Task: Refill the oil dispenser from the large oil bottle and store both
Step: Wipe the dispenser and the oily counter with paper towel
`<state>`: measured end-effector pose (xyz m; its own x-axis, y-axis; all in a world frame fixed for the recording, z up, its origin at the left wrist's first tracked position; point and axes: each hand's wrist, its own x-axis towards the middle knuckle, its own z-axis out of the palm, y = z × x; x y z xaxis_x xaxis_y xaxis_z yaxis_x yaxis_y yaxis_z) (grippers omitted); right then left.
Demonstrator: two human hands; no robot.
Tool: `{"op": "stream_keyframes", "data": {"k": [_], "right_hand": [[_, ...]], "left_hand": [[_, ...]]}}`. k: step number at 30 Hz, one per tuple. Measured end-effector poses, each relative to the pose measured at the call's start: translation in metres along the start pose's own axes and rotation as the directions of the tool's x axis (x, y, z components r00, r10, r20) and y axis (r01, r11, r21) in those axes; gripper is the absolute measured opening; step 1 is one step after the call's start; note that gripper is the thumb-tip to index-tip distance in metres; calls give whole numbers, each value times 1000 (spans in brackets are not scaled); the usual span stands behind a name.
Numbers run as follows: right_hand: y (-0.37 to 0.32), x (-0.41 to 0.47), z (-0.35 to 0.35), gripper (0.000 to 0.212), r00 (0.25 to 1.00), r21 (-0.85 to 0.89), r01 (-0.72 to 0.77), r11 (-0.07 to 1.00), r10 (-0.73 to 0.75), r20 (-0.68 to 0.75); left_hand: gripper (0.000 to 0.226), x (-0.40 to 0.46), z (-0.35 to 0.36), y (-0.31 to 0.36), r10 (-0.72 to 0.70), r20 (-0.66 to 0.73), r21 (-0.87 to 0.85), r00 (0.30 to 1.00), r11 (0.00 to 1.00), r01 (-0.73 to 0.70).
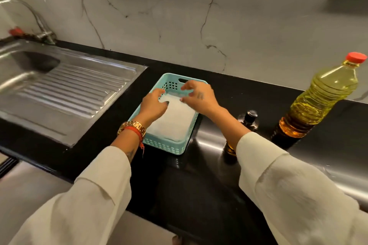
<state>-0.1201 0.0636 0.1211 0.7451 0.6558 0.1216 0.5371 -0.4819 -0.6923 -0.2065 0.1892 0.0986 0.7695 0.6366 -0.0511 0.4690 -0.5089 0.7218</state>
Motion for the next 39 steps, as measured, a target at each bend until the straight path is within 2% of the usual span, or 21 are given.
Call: {"op": "stream_keyframes", "data": {"k": [2,4,8,14,23,26,29,34,37,39], "right_hand": [[2,12,13,31,987,-243,83,966,-45,155],[1,19,24,24,954,-431,172,886,-40,299],[1,30,42,28,884,-616,288,733,43,466],[4,37,47,44,835,-655,356,666,89,544],[5,36,47,20,882,-662,361,656,-9,472],[4,39,37,16,914,-618,312,722,-51,402],[2,39,18,15,940,-512,250,822,-80,331],[2,29,-10,13,973,-327,164,931,-98,210],[3,18,-29,10,991,-47,83,995,-78,109],[0,7,-43,7,998,206,33,978,-45,51]], "left_hand": [[41,8,3,-6,-15,82,92,997,996,7],[41,13,8,-11,-44,161,164,986,986,18],[43,18,16,-17,-82,246,240,966,971,21],[43,21,21,-26,-85,190,217,978,975,42],[37,16,21,-30,-42,99,126,994,992,29],[39,16,19,-28,-8,58,89,998,996,3],[46,14,15,-21,50,8,65,999,997,-50],[51,5,3,1,165,-58,33,985,986,-163],[45,-1,-3,16,210,-88,-42,974,976,-215],[37,-6,-6,26,263,-94,-120,960,954,-273]]}}
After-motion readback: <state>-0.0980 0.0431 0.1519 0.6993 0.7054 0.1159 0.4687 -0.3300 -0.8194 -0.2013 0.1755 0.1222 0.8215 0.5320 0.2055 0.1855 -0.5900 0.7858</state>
